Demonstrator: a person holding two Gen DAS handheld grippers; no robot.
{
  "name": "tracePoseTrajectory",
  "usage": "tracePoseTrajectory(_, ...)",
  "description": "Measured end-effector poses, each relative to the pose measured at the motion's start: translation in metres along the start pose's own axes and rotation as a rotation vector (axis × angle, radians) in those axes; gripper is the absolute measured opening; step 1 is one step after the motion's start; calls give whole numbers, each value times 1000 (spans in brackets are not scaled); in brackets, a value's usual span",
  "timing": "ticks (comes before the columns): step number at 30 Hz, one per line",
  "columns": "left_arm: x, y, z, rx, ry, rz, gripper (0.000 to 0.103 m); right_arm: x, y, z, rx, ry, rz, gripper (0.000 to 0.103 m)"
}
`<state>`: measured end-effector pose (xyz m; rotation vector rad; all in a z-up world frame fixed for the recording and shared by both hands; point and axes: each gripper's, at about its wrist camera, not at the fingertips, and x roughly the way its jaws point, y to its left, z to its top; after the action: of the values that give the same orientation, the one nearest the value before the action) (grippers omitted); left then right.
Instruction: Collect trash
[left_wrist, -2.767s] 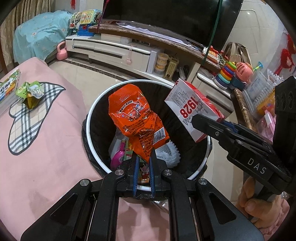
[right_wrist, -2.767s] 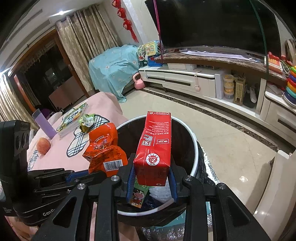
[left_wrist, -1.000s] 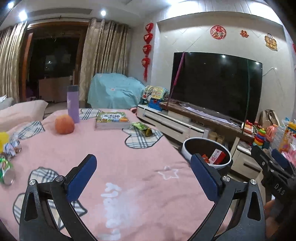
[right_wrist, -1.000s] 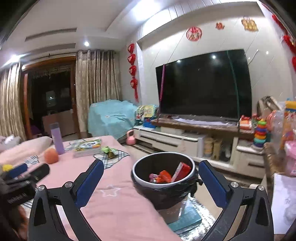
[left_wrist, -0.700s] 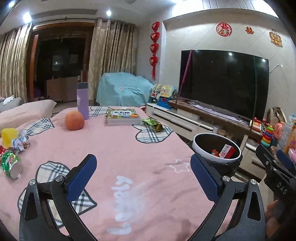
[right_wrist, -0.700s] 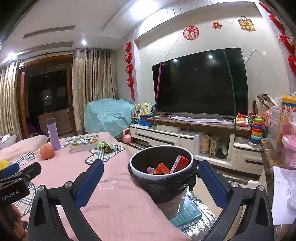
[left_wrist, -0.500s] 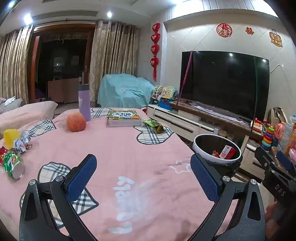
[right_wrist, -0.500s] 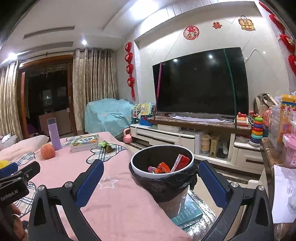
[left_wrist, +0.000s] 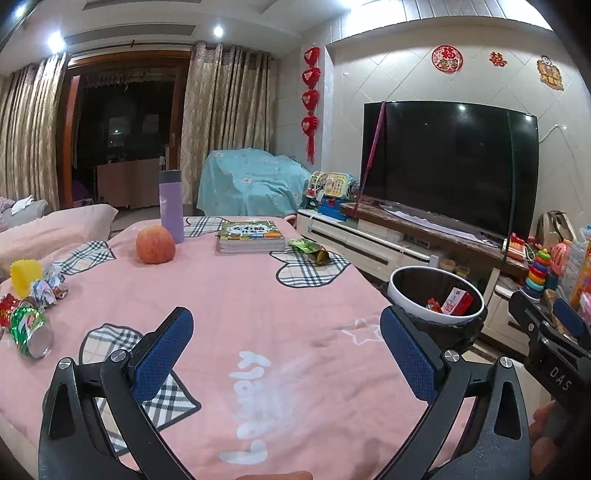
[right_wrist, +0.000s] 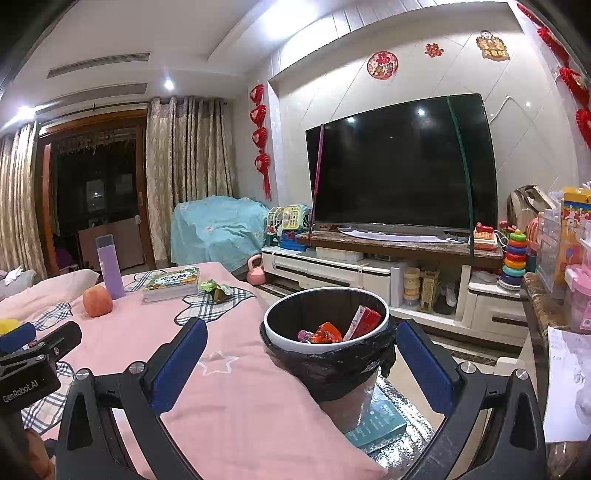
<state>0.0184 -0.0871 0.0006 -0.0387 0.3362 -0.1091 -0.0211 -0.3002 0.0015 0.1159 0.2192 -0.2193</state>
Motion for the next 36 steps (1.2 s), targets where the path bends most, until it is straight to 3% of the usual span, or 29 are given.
tracePoseTrajectory(36,-3,-2,-5,17,-2,15,103,-3,-1,-3,4,-15,14,103)
